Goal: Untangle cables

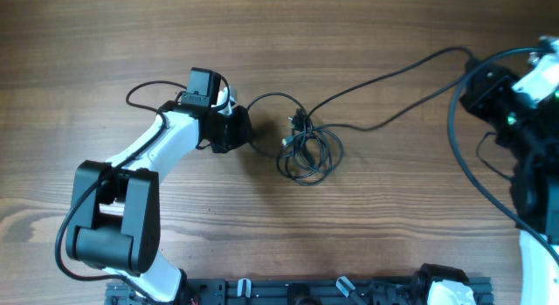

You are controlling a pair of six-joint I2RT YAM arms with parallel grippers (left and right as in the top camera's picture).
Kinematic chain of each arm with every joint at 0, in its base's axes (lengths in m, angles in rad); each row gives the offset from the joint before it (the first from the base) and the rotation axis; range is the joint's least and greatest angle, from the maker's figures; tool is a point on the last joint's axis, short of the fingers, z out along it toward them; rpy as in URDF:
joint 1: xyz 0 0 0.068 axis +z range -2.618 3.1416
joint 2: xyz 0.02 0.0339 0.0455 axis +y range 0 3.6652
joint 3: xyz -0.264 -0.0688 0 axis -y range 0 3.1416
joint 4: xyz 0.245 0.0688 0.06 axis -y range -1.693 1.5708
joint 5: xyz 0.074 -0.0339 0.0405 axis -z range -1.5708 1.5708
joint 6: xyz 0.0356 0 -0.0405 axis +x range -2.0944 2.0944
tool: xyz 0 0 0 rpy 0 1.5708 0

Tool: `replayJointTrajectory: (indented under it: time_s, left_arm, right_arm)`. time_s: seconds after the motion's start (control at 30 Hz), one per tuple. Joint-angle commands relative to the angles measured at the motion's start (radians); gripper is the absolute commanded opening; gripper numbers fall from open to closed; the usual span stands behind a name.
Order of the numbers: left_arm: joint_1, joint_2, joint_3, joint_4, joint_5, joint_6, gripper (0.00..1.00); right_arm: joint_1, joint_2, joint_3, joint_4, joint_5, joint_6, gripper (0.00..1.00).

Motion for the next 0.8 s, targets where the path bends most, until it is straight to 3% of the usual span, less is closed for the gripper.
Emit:
replayJointTrajectory:
  time_s: [0.0, 0.57, 0.77]
  left_arm:
    - [0.009, -0.018, 0.000, -0.012, -0.083, 0.046, 0.04]
    - [0.009, -0.017, 0.000, -0.061, -0.167, 0.072, 0.04]
    - [0.009, -0.017, 0.000, -0.111, -0.237, 0.098, 0.05]
  right_arm:
    - [-0.024, -0.027, 0.101, 0.017, -0.058, -0.023, 0.04]
    - [-0.042, -0.014, 0.287, 0.151, -0.008, -0.006, 0.04]
    - [-0.036, 0.045, 0.354, 0.067, 0.018, -0.017, 0.04]
